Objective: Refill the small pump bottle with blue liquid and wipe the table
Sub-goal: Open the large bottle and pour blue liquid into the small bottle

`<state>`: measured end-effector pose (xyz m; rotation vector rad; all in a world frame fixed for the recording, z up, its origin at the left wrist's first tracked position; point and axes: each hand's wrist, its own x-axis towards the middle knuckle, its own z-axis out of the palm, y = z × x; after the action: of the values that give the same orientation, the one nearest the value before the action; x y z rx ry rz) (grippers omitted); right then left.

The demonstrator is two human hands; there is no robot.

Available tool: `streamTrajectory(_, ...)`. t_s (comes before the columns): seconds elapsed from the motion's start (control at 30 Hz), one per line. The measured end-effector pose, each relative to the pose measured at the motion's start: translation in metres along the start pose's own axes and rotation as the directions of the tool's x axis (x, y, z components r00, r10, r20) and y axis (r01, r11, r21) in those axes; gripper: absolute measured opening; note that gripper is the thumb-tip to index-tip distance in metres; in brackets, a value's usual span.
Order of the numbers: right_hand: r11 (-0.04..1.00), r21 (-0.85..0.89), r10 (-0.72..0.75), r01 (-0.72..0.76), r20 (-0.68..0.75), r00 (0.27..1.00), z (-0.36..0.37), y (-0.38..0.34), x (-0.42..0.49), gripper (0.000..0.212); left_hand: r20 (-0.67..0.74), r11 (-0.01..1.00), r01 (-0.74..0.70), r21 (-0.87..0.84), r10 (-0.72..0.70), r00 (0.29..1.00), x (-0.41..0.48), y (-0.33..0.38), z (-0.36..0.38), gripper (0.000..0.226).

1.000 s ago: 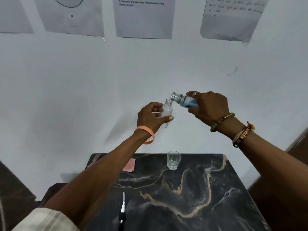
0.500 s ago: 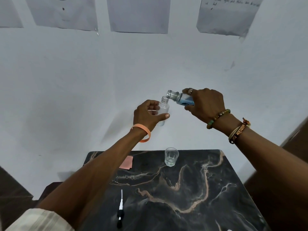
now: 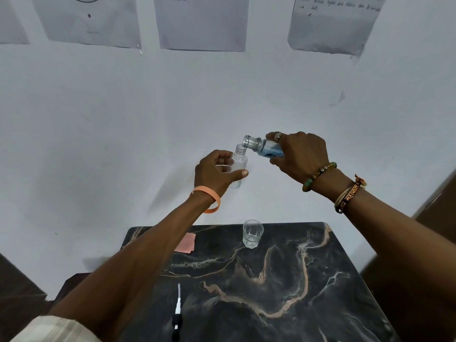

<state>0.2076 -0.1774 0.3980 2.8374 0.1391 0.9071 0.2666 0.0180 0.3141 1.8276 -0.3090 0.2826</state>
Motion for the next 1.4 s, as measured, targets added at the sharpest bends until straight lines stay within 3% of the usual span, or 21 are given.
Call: streamTrajectory(1.4,0.997,-0.026,-0.075,0.075,-0.028,0.997,-0.0027,-0.0025,-0.0015,0.047,-0.001,1.0,0.017,0.008,-0.017,1.0,-0.0035,-0.0037,-0.0008,0.053)
